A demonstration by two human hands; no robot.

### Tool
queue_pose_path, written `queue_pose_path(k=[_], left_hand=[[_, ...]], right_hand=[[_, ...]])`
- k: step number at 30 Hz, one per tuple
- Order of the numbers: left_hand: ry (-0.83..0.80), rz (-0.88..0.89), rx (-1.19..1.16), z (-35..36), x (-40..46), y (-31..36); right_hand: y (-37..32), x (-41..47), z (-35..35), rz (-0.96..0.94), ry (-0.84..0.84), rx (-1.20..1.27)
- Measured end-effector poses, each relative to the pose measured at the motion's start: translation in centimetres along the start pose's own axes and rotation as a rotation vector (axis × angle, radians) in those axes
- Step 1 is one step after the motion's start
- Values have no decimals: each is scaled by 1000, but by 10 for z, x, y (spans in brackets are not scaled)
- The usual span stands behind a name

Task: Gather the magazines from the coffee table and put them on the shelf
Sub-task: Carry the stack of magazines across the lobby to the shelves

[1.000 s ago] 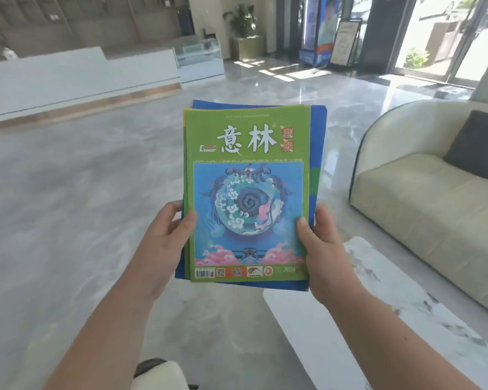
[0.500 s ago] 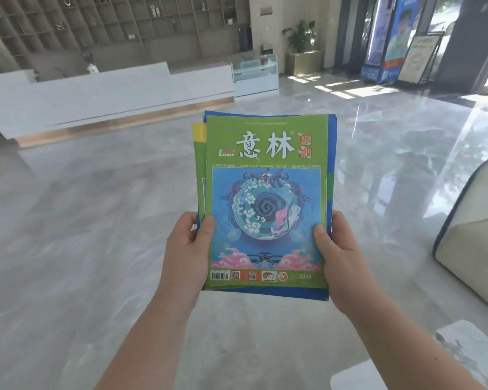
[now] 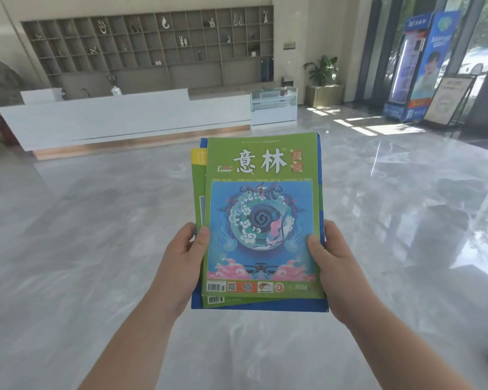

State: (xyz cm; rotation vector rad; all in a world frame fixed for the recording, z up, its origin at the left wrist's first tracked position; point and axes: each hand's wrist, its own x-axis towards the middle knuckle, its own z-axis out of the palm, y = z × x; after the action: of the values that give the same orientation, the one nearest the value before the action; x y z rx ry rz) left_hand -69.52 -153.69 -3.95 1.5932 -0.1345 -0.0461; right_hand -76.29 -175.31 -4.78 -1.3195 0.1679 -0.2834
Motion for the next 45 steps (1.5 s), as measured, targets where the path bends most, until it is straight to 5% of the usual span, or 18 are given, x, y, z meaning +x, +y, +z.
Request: queue_pose_path(k=[14, 29, 45], left_hand=[[-147, 5, -92, 57, 441, -16], [-320, 24, -101, 302, 908, -32], [-234, 56, -125, 505, 1451, -66]], right_hand=[[20, 411, 28, -43, 135, 33], [0, 878, -110, -127, 297, 46], [3, 1450, -201, -87, 374, 46]])
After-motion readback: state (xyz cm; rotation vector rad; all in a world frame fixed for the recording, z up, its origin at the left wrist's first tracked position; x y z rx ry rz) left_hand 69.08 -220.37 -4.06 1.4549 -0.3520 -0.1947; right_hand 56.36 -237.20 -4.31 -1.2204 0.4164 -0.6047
